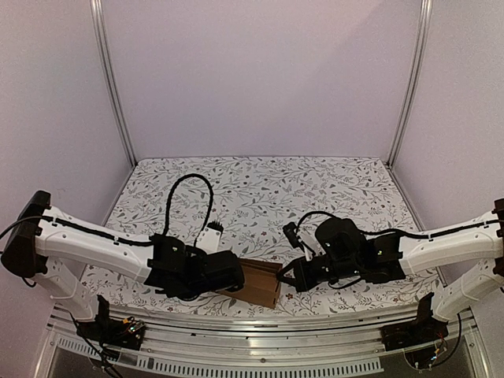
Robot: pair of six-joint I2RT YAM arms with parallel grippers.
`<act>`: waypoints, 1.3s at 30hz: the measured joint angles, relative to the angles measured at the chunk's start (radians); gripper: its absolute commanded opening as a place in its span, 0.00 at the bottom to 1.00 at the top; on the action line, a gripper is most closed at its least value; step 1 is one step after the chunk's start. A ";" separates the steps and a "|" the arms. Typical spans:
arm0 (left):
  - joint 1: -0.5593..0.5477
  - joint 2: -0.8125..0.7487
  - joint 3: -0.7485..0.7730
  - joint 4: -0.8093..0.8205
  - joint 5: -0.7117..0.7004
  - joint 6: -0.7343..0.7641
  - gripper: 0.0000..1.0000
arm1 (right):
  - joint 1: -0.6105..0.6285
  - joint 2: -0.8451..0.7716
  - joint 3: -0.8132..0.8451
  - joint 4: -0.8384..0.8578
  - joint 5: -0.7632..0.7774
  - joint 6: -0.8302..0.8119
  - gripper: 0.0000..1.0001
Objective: Fold the paper box
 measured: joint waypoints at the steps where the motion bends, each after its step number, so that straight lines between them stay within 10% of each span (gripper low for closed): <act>1: 0.000 0.001 0.001 -0.001 0.000 0.000 0.00 | 0.000 0.000 -0.002 0.002 -0.002 -0.005 0.00; 39: 0.000 0.022 0.040 -0.029 0.023 -0.014 0.00 | 0.117 0.026 0.099 -0.202 0.093 -0.105 0.00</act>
